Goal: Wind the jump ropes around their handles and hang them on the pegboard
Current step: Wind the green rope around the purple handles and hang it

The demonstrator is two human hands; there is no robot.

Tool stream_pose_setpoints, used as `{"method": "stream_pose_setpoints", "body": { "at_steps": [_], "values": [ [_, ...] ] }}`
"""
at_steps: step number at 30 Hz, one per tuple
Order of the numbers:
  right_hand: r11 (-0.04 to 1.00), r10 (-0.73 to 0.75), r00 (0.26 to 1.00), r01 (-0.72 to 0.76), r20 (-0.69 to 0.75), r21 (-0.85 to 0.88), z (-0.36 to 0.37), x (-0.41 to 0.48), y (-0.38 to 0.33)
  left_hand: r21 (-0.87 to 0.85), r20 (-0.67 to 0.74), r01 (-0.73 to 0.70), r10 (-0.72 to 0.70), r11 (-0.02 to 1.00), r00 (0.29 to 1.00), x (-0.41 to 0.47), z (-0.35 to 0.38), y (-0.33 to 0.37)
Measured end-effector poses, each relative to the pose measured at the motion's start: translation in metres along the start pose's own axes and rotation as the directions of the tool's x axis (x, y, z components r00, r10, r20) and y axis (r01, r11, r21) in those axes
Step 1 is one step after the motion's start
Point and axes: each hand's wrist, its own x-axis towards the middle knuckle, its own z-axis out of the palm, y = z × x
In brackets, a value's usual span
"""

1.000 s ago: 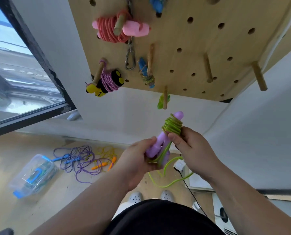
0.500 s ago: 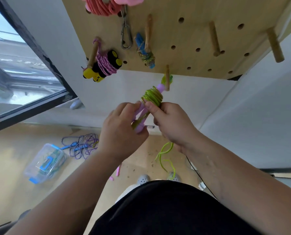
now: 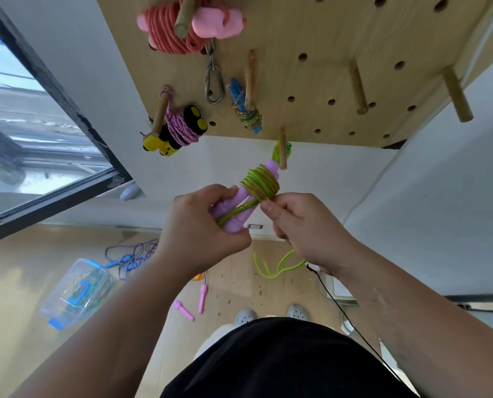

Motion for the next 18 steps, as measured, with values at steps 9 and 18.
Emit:
{"method": "stream_pose_setpoints", "body": {
  "at_steps": [9,18],
  "values": [
    [0.996,-0.046,0.997,0.050,-0.060,0.070,-0.024,-0.024,0.000,-0.436,0.205,0.324,-0.258,0.839,0.944,0.003,0.006,0.025],
    [0.990,0.042,0.982,-0.066,-0.183,-0.127,-0.040,-0.023,0.000,-0.719,0.640,0.690,-0.301,0.091,0.707,-0.007,0.006,0.037]
  ]
}}
